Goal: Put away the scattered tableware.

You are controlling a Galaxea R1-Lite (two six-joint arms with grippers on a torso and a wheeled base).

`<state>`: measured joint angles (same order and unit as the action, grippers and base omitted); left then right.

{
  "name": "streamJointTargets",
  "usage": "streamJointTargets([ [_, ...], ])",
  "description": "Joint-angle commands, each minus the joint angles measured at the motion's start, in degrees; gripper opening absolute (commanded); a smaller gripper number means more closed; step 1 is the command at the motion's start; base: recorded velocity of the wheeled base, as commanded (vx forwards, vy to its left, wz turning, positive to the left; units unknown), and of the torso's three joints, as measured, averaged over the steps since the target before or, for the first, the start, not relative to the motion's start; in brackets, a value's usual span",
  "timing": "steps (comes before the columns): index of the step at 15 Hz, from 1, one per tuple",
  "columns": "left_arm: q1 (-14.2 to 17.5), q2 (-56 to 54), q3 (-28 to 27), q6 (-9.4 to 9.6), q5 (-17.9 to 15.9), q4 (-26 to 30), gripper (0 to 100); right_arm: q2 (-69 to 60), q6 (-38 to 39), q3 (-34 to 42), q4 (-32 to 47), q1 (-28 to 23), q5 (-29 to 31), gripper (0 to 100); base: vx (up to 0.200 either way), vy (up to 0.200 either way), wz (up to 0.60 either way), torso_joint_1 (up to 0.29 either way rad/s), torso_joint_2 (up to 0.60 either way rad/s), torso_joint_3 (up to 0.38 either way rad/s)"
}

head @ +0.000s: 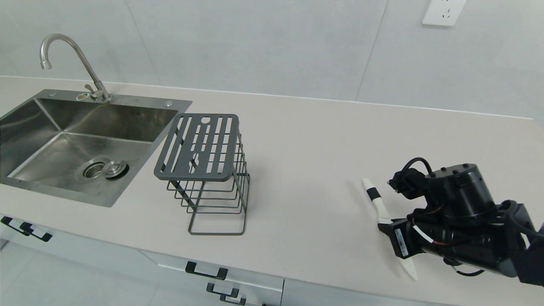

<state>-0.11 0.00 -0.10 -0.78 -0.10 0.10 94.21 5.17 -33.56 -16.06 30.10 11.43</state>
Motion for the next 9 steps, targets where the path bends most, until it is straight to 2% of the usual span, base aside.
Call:
streamJointTargets([
  [1,0.0,0.0,0.0,-0.01,0.0,0.0,100,-3.3,-3.5,-0.4,-2.9,0.1,-2.3,0,0.0,0.0,0.0,0.0,0.0,0.0],
  [6,0.0,0.0,0.0,-0.01,0.0,0.0,100,-5.9,-12.9,-1.4,-6.6,-0.8,-9.1,0,0.0,0.0,0.0,0.0,0.0,0.0],
  [8,0.0,0.0,0.0,-0.01,0.0,0.0,100,-6.6,-17.6,-3.1,-6.9,-1.9,-17.9,0,0.0,0.0,0.0,0.0,0.0,0.0],
  [9,0.0,0.0,0.0,-0.01,0.0,0.0,100,-6.1,-26.5,-5.7,-7.4,-4.0,-22.0,0,0.0,0.0,0.0,0.0,0.0,0.0],
])
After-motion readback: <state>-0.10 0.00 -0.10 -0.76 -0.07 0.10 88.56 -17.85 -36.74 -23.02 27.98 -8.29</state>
